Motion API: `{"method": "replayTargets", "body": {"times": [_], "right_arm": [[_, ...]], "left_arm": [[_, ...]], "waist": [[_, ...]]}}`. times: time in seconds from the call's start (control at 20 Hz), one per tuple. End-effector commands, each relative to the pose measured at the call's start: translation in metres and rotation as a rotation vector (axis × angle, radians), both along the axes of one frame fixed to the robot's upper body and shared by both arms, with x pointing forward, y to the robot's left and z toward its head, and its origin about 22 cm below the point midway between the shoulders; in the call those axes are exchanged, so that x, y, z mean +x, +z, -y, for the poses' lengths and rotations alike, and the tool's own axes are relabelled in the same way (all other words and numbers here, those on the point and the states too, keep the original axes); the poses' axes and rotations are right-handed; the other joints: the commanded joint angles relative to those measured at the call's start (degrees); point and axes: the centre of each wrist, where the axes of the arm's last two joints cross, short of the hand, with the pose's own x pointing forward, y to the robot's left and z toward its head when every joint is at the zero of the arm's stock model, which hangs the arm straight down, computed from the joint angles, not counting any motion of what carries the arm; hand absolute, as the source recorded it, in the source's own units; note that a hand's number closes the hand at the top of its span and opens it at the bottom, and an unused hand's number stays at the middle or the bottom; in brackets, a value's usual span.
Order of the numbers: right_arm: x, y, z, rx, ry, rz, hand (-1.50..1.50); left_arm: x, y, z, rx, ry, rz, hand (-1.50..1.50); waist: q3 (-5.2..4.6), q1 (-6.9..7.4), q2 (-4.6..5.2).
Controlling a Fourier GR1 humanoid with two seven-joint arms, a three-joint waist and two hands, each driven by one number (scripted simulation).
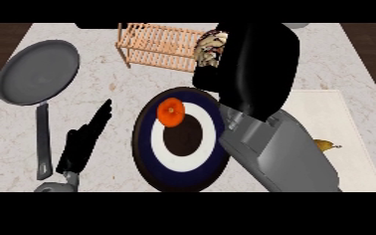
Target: Pick the cupcake from the placemat and place it in the tiered shelf
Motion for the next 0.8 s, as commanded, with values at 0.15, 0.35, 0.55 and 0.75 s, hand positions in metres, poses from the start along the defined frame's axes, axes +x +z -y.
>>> {"method": "replayTargets", "body": {"times": [0.15, 0.35, 0.55, 0.75], "right_arm": [[0.043, 0.046, 0.000, 0.049, -0.238, -0.071, 1.50], [0.083, 0.052, 0.004, 0.085, -0.248, -0.097, 1.50], [0.119, 0.056, 0.030, 0.022, -0.218, -0.101, 1.50], [0.141, 0.032, 0.023, 0.008, -0.164, -0.184, 1.50]], "left_arm": [[0.004, 0.001, 0.005, -0.009, -0.015, -0.017, 0.00], [0.010, 0.016, -0.003, 0.005, -0.019, 0.004, 0.00], [0.000, 0.012, 0.019, 0.002, -0.014, -0.003, 0.00], [0.001, 0.000, 0.011, -0.012, -0.024, -0.001, 0.00]], "waist": [[-0.08, 0.66, 0.50], [-0.05, 2.05, 0.88], [-0.01, 1.51, 0.82], [-0.03, 1.29, 0.87]]}}
